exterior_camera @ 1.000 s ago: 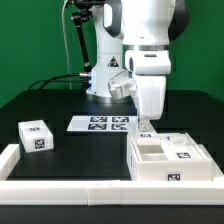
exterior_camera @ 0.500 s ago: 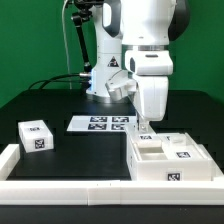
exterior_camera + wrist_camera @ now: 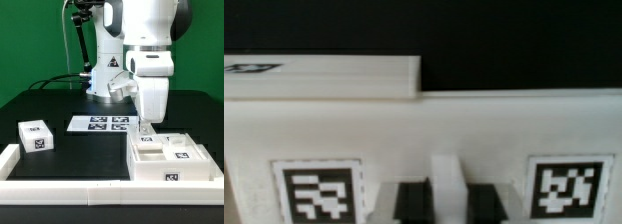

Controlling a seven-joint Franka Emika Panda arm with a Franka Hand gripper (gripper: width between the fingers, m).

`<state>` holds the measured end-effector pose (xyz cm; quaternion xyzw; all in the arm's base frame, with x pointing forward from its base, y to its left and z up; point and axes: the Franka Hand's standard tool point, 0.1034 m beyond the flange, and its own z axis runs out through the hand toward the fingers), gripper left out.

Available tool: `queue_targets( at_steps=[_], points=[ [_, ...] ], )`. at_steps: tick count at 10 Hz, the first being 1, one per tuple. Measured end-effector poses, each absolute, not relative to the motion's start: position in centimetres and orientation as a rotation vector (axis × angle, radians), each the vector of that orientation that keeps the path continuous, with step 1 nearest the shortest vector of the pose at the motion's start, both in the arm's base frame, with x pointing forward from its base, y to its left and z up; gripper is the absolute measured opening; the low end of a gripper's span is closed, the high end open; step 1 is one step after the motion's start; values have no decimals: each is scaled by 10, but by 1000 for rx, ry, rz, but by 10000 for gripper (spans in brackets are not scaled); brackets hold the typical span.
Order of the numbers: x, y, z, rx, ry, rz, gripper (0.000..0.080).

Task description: Assemble cabinet

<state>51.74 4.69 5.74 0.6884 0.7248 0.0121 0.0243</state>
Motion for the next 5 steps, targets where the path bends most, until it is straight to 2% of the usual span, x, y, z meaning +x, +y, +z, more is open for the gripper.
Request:
queue_targets(
  at_steps=[5],
  points=[
    [556,49,59,2128,2234,49,71]
  ],
)
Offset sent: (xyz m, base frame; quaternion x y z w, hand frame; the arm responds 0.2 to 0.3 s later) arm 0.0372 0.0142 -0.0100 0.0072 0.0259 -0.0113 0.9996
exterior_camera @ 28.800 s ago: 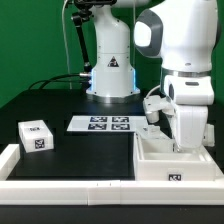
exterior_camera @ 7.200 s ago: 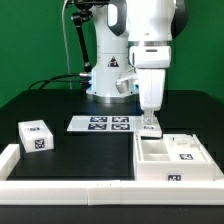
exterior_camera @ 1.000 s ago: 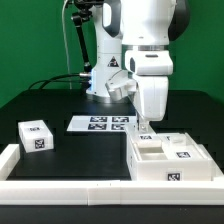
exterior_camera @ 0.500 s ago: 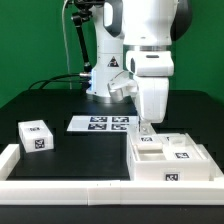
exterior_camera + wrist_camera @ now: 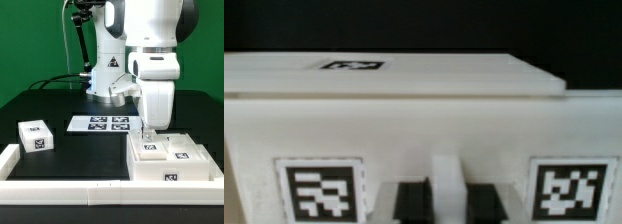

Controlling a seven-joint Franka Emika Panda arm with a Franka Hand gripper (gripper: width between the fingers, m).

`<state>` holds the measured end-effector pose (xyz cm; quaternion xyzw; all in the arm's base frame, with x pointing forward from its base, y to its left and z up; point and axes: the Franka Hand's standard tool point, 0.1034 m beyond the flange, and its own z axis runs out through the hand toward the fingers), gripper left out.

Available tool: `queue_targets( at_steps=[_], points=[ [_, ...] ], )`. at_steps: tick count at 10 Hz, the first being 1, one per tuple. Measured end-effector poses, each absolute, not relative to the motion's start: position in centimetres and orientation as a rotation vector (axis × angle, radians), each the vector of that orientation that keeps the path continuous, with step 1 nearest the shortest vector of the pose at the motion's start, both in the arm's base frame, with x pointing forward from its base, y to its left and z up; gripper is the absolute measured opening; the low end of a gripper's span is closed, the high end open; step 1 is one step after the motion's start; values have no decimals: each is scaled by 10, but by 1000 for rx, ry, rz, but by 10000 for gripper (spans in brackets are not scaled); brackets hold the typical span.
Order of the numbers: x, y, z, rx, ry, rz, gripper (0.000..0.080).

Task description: Assemble cabinet

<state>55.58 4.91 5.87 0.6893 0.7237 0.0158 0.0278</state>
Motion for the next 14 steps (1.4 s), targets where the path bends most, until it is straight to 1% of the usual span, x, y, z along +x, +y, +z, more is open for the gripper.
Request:
queue_targets(
  at_steps=[3,6,9,10,11,13,14],
  points=[
    [578,49,59,2118,2241,49,71],
    [580,49,57,2139,2262,-29,72],
    [579,48,57,2137,2264,-31,72],
    [579,46,57,2134,2266,-33,151],
    [579,44,58,2129,2267,-33,151],
    [578,42,62,2113,2270,-24,519],
    [575,41,66,2107,2257,1,667]
  ],
)
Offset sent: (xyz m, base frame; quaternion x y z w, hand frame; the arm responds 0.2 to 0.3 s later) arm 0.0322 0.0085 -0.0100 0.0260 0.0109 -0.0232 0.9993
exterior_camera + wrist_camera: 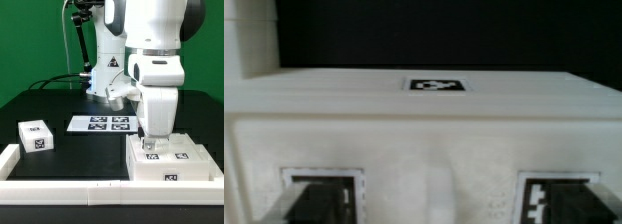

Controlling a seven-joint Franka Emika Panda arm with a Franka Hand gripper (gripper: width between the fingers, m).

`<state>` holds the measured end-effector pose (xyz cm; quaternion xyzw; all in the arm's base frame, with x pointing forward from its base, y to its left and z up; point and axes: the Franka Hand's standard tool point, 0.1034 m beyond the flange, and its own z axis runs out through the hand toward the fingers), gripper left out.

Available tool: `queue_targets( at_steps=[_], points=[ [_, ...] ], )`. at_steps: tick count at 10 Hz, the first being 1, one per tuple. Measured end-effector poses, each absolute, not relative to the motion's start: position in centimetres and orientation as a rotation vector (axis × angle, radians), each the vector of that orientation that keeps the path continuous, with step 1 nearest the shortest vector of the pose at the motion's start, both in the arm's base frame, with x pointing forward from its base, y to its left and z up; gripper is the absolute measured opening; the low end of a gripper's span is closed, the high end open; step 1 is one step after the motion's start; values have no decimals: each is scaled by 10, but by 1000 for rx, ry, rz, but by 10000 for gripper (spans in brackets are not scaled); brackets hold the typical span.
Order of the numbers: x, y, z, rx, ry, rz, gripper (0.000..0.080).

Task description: Assemble cabinet

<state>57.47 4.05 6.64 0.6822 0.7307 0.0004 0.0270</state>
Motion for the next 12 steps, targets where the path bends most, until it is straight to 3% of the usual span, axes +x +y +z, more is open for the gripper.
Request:
queue_targets(
  at_steps=[1,2,4,6,10,12],
  points=[
    [567,38,74,2107,2232,30,667],
    [556,36,82,2139,2174,72,771],
    [528,42,93,2242,2026,164,794],
    [506,43,87,2305,1971,180,797],
    [510,43,88,2384,1879,190,797],
    [504,51,85,2656,1503,248,797]
  ],
)
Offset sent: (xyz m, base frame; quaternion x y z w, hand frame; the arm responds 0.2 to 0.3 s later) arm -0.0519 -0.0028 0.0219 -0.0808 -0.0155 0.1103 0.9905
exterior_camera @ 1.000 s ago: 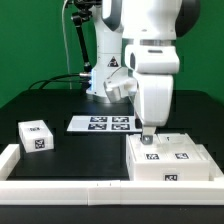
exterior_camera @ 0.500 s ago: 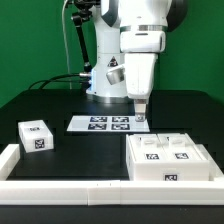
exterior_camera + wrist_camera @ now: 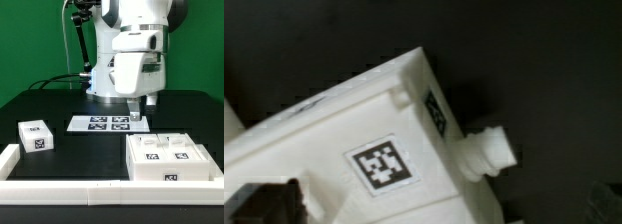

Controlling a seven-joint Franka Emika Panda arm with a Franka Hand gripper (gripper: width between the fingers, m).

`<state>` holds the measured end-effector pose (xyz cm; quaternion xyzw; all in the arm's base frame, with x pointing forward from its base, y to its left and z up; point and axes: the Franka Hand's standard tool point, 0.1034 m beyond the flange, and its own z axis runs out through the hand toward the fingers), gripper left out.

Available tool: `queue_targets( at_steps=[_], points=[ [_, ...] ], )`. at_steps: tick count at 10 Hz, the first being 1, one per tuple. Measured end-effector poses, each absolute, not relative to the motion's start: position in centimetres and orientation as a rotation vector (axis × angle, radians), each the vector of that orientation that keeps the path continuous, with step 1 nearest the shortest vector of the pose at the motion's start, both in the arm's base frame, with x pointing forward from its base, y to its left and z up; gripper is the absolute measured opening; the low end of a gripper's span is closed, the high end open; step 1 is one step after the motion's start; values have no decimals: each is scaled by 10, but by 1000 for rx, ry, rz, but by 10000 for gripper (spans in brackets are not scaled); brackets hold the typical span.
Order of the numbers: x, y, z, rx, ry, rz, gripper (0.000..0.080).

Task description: Assemble cabinet

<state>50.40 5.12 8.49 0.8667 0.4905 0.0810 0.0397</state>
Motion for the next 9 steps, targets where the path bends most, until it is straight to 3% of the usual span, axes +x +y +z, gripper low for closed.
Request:
queue_targets(
  at_steps=[9],
  points=[
    [496,66,69,3127,467,249,797]
  ],
)
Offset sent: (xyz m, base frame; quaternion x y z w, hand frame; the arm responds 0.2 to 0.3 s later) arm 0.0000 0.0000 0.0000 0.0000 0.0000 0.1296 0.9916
